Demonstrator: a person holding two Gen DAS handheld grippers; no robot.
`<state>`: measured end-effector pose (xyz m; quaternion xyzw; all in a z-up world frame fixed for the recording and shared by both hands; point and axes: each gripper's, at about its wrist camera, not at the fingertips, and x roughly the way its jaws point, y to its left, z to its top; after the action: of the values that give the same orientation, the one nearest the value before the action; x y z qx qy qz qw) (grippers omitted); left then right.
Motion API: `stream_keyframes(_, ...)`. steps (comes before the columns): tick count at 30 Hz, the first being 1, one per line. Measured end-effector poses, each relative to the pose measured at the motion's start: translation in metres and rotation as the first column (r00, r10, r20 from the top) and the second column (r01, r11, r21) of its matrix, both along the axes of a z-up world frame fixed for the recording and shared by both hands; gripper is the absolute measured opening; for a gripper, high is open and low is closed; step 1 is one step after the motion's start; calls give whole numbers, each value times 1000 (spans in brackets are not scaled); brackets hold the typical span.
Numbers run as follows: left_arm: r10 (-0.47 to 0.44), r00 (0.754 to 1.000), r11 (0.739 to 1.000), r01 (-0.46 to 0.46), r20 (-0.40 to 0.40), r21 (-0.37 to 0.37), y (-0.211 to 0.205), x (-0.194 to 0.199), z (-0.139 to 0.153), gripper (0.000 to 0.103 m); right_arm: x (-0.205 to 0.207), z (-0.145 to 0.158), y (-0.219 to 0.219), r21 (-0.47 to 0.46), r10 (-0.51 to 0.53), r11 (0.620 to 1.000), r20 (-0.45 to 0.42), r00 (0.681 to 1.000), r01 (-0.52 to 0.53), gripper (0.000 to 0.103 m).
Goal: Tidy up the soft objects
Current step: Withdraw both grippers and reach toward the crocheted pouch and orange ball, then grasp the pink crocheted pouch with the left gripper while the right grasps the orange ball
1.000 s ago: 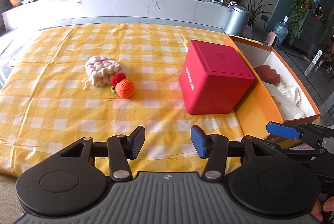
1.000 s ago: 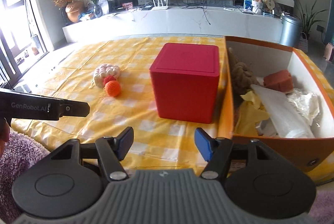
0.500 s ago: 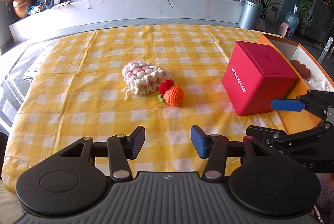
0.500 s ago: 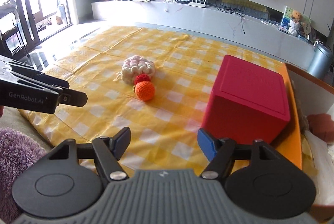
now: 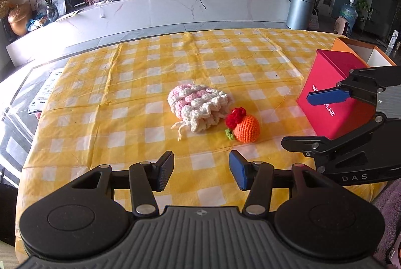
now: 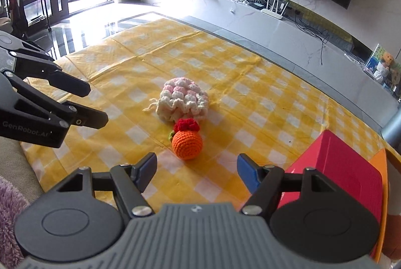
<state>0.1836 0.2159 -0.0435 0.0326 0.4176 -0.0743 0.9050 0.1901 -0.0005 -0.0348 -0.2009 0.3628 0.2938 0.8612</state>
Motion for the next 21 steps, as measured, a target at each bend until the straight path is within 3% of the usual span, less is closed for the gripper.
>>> stream_keyframes(8,-5,1000,1000,5,-26,14,8,36,-21,60,45,-34,28,27,-46,998,-94,994,49,69)
stream_keyframes(10,1,1000,1000,0,-28,7,10,44,-26,60,56,-43,34,31,-56,998,-120,991,60,63)
stream_keyframes(13,24,999,999,-25,-24,-30,13,56,-30,68,67,-54,41,35,-59,997,-152,987,65,59)
stream_keyframes(15,52,998,996,-53,-21,-67,16,65,-31,71,72,-60,42,40,-50,998,-174,983,58,41)
stream_keyframes(18,107,994,986,-110,-33,-122,19,80,-34,76,76,-59,40,51,-64,996,-170,983,73,40)
stream_keyframes(21,177,982,965,-186,-61,-183,23,96,-40,80,80,-51,33,47,-121,991,-107,987,126,40)
